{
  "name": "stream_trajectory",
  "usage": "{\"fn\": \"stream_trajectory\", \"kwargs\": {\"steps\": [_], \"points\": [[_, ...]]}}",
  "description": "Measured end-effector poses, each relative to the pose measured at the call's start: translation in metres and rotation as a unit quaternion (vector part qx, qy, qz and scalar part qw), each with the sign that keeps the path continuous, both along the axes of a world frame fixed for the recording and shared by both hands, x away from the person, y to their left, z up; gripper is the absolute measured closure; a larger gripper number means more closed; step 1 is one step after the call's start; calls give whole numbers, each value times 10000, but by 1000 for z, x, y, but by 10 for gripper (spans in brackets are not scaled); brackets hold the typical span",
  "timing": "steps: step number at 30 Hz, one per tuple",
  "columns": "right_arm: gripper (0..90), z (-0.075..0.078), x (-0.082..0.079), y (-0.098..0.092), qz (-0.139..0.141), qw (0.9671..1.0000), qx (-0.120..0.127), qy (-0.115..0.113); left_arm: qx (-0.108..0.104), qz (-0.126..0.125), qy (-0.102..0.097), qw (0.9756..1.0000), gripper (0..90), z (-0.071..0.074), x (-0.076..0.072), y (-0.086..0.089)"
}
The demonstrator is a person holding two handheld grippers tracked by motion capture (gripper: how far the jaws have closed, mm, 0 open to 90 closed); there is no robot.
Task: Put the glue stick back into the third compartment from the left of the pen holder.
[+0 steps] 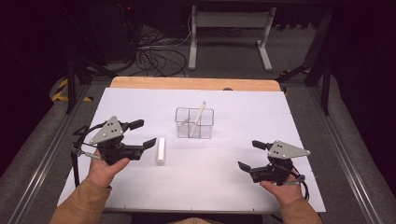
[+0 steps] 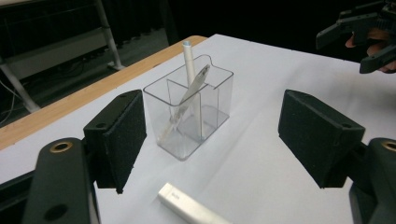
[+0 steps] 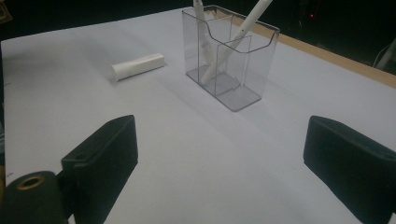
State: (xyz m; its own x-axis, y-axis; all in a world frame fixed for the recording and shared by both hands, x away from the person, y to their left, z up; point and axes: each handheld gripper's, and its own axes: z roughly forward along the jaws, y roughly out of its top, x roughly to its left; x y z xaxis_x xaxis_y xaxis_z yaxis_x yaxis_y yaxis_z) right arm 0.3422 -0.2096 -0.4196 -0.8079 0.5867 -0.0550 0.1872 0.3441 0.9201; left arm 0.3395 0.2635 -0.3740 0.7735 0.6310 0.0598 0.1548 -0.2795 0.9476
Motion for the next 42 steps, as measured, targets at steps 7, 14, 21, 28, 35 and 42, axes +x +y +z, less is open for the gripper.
{"fn": "stream_trajectory", "kwargs": {"steps": [7,14,21,28,35,42], "points": [[108,1,-2,6,-48,9999,-35,-89,124,207,121,9996,241,-9,-7,7],[119,1,-2,8,-71,9999,-44,-111,221,379,119,9990,231,-16,-13,4],[126,0,-4,6,-77,9999,-9,-134,196,468,272,9983,219,-22,-17,5],[133,-1,-5,6,-90,9999,-1,-132,23,548,450,9975,203,-24,-20,6],[141,-1,-5,6,-109,9998,-20,-138,9,702,540,9961,176,-28,-21,3],[146,-2,-5,7,-94,9999,-15,-134,157,1229,755,9894,132,-29,-21,-9]]}}
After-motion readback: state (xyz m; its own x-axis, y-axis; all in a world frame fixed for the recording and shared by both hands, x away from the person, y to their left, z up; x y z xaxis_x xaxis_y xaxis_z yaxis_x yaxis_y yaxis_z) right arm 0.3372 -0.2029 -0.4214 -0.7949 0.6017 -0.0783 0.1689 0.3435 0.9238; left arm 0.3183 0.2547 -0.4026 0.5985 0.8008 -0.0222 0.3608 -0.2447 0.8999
